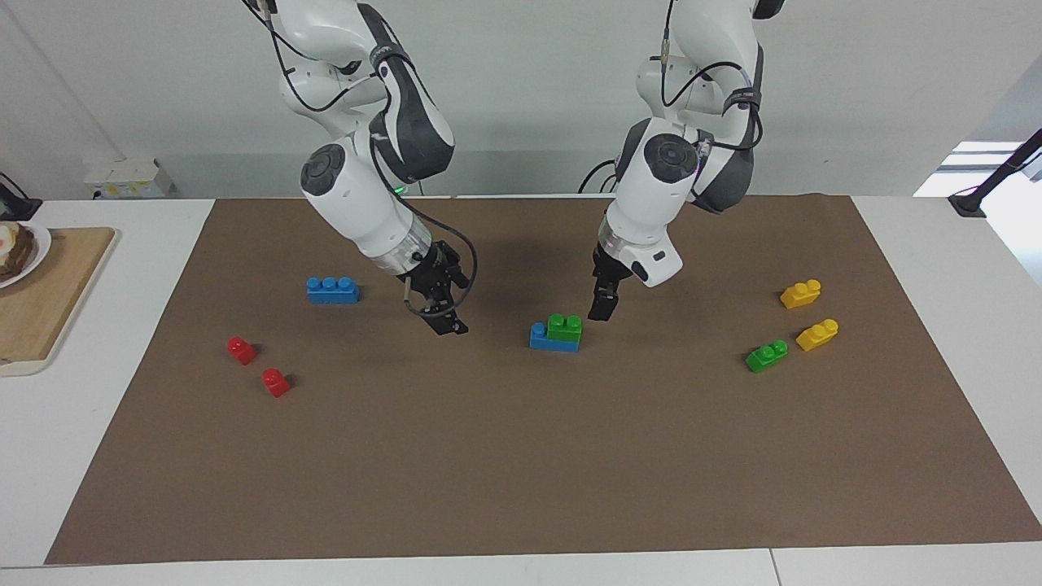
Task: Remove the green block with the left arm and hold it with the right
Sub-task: 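Lower the left gripper onto the green part while the right gripper reaches blue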
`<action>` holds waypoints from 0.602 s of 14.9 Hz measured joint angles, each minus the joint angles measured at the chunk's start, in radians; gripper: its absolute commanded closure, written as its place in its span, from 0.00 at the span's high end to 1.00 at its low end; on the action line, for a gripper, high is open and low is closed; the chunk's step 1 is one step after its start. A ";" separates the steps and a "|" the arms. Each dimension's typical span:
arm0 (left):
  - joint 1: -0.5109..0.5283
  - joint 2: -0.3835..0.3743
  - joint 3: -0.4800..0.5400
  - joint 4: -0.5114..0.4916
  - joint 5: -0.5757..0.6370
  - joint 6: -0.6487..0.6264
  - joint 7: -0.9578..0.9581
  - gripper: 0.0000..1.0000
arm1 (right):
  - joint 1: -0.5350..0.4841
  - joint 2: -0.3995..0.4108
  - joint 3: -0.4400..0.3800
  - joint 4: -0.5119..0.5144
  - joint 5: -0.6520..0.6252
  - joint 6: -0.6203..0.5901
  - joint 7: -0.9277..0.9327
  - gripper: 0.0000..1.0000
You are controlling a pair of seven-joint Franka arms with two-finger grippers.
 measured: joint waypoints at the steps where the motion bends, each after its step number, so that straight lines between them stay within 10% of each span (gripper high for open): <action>1: -0.003 0.003 0.000 0.000 0.000 0.002 0.000 1.00 | 0.016 0.006 0.000 -0.003 0.000 0.017 0.015 1.00; 9: -0.019 0.027 0.000 -0.001 -0.014 0.044 -0.002 1.00 | 0.133 0.056 0.000 -0.032 0.038 0.187 0.095 1.00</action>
